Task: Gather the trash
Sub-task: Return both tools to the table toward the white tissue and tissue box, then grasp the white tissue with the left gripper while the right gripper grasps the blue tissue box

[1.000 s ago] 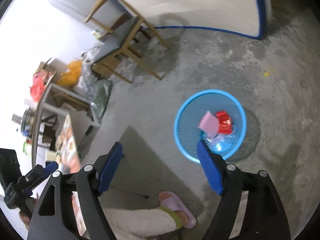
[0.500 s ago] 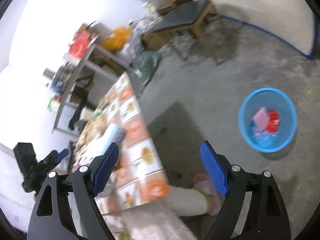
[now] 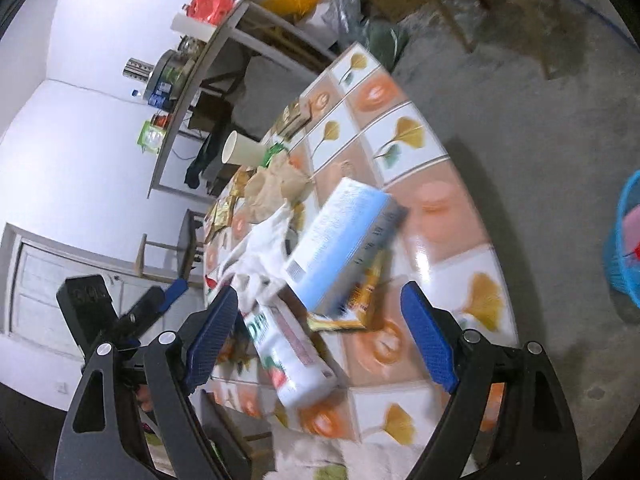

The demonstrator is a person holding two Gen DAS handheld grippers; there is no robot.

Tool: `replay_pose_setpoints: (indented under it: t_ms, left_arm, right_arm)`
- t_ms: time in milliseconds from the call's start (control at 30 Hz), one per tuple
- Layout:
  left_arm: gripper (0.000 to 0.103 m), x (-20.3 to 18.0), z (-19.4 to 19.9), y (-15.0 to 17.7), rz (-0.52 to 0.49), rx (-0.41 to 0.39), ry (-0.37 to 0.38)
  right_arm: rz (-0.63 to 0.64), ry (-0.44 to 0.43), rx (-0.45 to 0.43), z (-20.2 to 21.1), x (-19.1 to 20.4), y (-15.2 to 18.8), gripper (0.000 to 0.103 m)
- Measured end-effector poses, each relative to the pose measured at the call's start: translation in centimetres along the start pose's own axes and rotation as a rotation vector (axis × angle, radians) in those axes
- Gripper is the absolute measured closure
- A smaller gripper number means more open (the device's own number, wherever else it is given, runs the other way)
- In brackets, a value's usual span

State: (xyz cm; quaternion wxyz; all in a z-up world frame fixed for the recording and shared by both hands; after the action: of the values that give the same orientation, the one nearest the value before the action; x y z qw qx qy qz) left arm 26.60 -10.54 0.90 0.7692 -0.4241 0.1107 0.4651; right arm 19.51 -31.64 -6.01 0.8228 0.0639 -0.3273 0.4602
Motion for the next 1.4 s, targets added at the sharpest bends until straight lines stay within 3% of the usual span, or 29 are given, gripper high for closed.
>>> replay_pose_setpoints:
  t_ms: [300, 567, 667, 800, 1033, 1400]
  left_arm:
    - [0.032, 4.4, -3.1, -1.7, 0.042, 0.115, -0.079]
    - [0.032, 9.8, -7.7, -2.8, 0.048, 0.315, -0.249]
    - [0.032, 11.6, -9.2, -2.4, 0.039, 0.372, -0.317]
    - [0.032, 12.9, -10.5, -2.0, 0.034, 0.41, -0.349]
    - [0.05, 12.8, -10.8, -1.7, -0.094, 0.433, -0.443]
    - [0.082, 12.3, -10.4, -1.5, -0.119, 0.417, -0.415]
  right_arm:
    - [-0.089, 0.026, 0.096, -6.6, -0.2, -3.2, 0.022]
    - [-0.086, 0.081, 0.141, -9.4, -0.4, -3.8, 0.022]
    - [-0.08, 0.096, 0.154, -10.1, -0.4, -3.9, 0.022]
    - [-0.079, 0.107, 0.167, -10.8, -0.3, -4.1, 0.022]
    - [-0.09, 0.122, 0.179, -11.8, -0.7, -4.2, 0.026]
    - [-0.129, 0.122, 0.169, -12.2, -1.5, -4.7, 0.051]
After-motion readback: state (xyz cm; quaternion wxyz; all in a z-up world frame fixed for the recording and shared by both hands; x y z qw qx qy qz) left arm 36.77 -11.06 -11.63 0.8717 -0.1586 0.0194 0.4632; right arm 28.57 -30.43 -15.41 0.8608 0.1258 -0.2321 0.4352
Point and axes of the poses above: each gripper's, at about its wrist camera, not at the fingertips, and z roughly against the way its jaws point, x to its left, y to its underside, the point moved 8 cm from there along -z, roughly the way its jaws point, and after that the axes turned 12 degrees about y, right-handed, at the moved point
